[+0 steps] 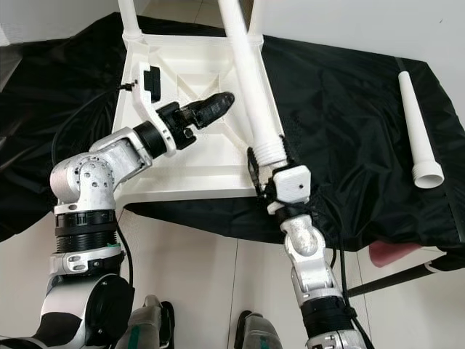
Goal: Building children table
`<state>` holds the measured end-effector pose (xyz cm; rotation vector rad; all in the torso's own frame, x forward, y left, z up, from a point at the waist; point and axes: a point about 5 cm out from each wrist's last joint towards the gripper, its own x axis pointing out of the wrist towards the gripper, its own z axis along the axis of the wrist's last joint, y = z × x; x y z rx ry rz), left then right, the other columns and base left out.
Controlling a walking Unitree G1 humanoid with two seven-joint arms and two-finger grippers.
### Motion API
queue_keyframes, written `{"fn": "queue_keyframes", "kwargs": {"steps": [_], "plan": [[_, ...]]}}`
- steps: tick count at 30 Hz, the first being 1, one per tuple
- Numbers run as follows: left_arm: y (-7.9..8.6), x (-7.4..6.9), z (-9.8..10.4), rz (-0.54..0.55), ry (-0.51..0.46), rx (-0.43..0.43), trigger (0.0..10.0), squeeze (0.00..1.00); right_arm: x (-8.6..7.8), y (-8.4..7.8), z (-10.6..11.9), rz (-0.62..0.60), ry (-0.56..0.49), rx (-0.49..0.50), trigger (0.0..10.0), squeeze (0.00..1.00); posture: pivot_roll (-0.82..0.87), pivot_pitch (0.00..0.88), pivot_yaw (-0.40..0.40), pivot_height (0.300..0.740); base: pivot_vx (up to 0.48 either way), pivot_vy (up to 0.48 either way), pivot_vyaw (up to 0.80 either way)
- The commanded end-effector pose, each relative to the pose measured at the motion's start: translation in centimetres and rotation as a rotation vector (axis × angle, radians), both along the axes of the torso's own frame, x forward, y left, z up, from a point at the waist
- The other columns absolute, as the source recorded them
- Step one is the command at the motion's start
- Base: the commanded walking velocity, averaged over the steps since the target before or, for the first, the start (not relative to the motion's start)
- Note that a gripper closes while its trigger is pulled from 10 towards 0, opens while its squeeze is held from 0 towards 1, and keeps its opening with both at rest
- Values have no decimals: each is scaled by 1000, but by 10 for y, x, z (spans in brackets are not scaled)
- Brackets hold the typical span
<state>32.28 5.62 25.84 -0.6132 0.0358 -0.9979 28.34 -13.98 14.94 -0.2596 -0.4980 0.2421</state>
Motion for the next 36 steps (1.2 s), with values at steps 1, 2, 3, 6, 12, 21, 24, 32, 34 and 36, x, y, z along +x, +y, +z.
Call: {"fn": "queue_keyframes", "kwargs": {"steps": [1, 2, 3, 6, 12, 21, 24, 32, 34, 36], "plan": [[-39, -17, 9, -214, -32, -128, 10000, 0, -2, 1, 0, 10, -15, -7, 10000, 0, 71, 77, -18, 740, 0, 0, 0], [-42, -17, 8, -222, -30, -118, 10000, 0, -3, 3, 1, 20, -20, -12, 10000, 0, 69, 78, -16, 740, 0, 0, 0], [-42, -17, 8, -222, -30, -118, 10000, 0, -3, 3, 1, 20, -20, -12, 10000, 0, 69, 78, -16, 740, 0, 0, 0], [-48, -16, 4, -243, -5, -91, 10000, 0, -5, 9, 4, 46, -40, -19, 10000, 0, 51, 78, -7, 740, 0, 0, 0], [-54, -15, -3, -264, 14, -46, 10000, 0, -7, 13, 11, 67, -75, -21, 10000, 0, 30, 79, 5, 740, 0, 0, 0], [-53, -5, -14, -239, 50, 4, 10000, 0, -10, 16, 19, 87, -112, -34, 10000, 0, 8, 75, 17, 740, 0, 0, 0], [-52, -3, -14, -231, 46, 16, 10000, 0, -10, 15, 19, 83, -113, -36, 10000, 0, -1, 70, 22, 740, 0, 0, 0], [-44, 2, -9, -214, 20, 42, 10000, 0, -4, -2, 10, -14, -65, -28, 10000, 0, -11, 62, 32, 740, 0, 0, 0], [-41, 0, -8, -216, 11, 43, 10000, 0, -3, -6, 11, -40, -69, -28, 10000, 0, -14, 57, 36, 740, 0, 0, 0], [-41, 0, -8, -216, 8, 49, 10000, 0, -3, -7, 12, -50, -76, -30, 10000, 0, -14, 57, 36, 740, 0, 0, 0]]}}
